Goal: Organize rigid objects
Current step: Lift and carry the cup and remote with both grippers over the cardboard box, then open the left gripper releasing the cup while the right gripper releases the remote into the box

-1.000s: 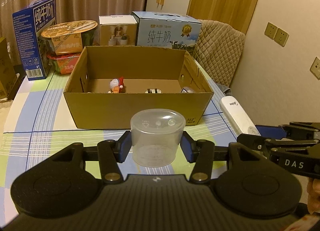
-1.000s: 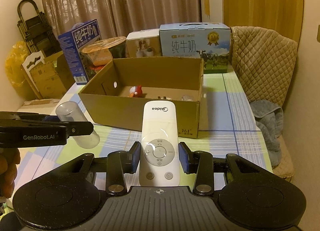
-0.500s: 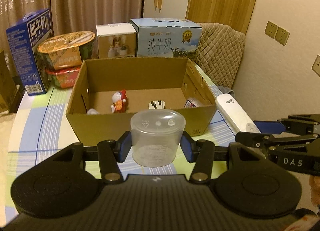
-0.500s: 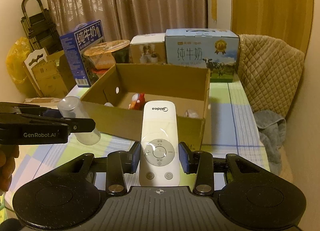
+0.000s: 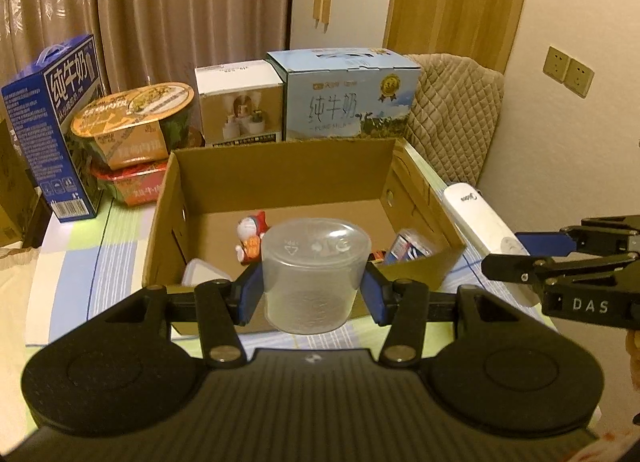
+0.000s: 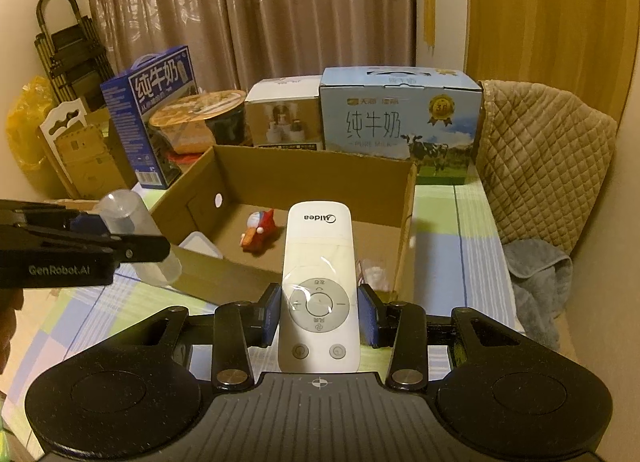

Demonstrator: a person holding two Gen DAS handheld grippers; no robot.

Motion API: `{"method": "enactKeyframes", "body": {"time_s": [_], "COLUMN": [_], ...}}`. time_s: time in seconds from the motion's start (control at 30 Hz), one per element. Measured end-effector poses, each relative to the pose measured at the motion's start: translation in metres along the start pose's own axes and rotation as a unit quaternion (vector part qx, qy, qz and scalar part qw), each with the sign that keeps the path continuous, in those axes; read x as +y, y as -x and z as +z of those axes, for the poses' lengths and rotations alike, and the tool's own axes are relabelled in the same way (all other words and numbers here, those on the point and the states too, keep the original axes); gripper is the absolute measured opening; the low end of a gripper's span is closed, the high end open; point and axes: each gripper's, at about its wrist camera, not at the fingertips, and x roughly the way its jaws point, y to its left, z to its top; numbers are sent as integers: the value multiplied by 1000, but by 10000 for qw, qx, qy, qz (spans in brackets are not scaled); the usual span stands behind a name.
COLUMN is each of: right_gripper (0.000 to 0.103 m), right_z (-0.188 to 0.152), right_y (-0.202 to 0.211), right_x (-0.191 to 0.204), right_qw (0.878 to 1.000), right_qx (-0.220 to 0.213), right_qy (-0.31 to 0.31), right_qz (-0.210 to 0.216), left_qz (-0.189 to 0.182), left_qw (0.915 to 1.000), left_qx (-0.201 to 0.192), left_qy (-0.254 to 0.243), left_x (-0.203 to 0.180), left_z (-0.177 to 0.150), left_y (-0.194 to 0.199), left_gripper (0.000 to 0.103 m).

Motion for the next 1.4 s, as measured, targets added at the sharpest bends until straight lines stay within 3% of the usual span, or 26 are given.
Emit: {"method": "enactKeyframes", "body": {"time_s": [0.6,1.4], "right_gripper": [37,37], "right_z": [41,55], "right_y": [-55,-96], "right_x": [-11,-5], "right_qw": [9995,9992], "right_qx": [261,356], "right_qy": [-176,-149], "right_qz": [26,56], "left_qz": [-5,-42], "left_qw": [10000,9988], "left_qx": [74,453], "left_qy": [55,174], "left_x": [31,48], "left_z": [55,51], "left_y": [-44,-105], "left_gripper": [47,47]}}
